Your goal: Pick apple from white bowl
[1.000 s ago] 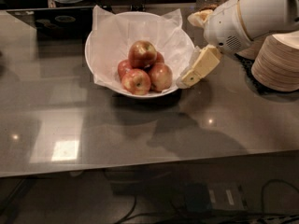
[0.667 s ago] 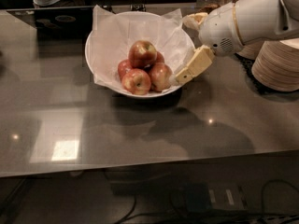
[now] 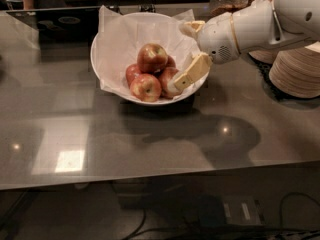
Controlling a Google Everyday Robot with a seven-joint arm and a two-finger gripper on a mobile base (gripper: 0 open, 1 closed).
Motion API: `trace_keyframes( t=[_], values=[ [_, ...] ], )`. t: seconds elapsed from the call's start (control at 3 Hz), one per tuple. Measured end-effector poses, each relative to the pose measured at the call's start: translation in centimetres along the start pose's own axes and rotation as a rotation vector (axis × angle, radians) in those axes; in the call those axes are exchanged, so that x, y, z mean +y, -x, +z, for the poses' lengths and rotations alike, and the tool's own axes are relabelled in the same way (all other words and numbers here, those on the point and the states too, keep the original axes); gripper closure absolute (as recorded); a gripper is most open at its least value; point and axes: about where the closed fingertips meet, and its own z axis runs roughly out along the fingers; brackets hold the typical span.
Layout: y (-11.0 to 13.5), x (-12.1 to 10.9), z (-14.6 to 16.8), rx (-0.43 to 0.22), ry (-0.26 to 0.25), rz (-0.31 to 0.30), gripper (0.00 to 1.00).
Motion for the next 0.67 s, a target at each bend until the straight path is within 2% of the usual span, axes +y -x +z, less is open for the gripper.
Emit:
trace_keyframes(
  t=[0.33,0.67],
  values=[
    [0.07,-0.22,1.01,-0.019,0.019,-0.004,0.12],
    [0.17,-0.63,1.46,-0.024,0.023,-0.015,0.16]
  ],
)
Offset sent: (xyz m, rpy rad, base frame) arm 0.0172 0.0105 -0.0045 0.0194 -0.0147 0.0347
